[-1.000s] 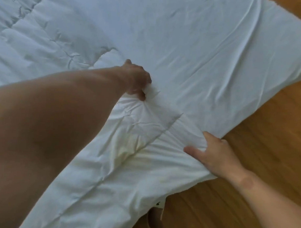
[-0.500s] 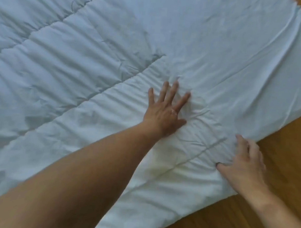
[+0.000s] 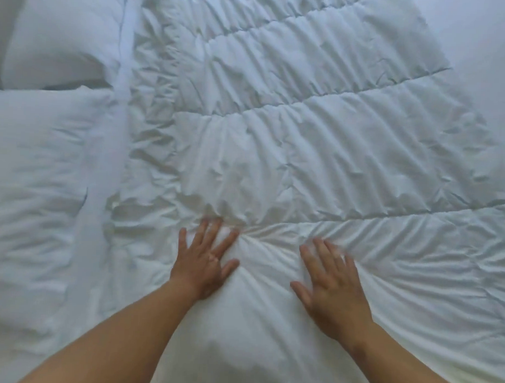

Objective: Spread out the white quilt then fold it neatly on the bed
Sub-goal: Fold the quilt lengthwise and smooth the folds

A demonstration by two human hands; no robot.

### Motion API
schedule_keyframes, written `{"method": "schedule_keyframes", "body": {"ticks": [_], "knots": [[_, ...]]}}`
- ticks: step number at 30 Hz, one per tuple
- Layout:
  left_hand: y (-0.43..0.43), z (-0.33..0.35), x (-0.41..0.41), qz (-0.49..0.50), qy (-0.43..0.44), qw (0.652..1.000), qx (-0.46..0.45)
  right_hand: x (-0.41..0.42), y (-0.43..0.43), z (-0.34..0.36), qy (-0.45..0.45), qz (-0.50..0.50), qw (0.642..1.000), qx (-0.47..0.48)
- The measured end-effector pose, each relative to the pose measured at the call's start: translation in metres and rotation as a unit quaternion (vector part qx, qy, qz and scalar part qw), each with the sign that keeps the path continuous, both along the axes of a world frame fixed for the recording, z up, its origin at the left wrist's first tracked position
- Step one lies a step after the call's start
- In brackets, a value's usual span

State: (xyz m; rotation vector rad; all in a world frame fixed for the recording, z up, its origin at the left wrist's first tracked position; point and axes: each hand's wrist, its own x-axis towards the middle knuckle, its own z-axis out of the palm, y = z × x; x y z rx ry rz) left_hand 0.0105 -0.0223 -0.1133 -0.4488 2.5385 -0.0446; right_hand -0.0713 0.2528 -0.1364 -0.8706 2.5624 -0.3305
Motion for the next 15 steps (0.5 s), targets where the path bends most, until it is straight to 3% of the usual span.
{"method": "schedule_keyframes", "body": {"ticks": [7, 11, 15], "knots": [[-0.213, -0.003, 0.025, 0.191, 0.051, 0.980, -0.018, -0.025, -0.162, -0.008, 0.034, 0.041, 0.998, 0.014], [-0.313, 0.007, -0.028, 0.335, 0.203, 0.920, 0.002, -0.059, -0.296, -0.020, 0.027, 0.025, 0.999, 0.022], [-0.348, 0.012, -0.125, 0.317, 0.322, 0.874, 0.178, -0.056, -0.357, -0.046, 0.033, 0.049, 0.996, 0.063]]}}
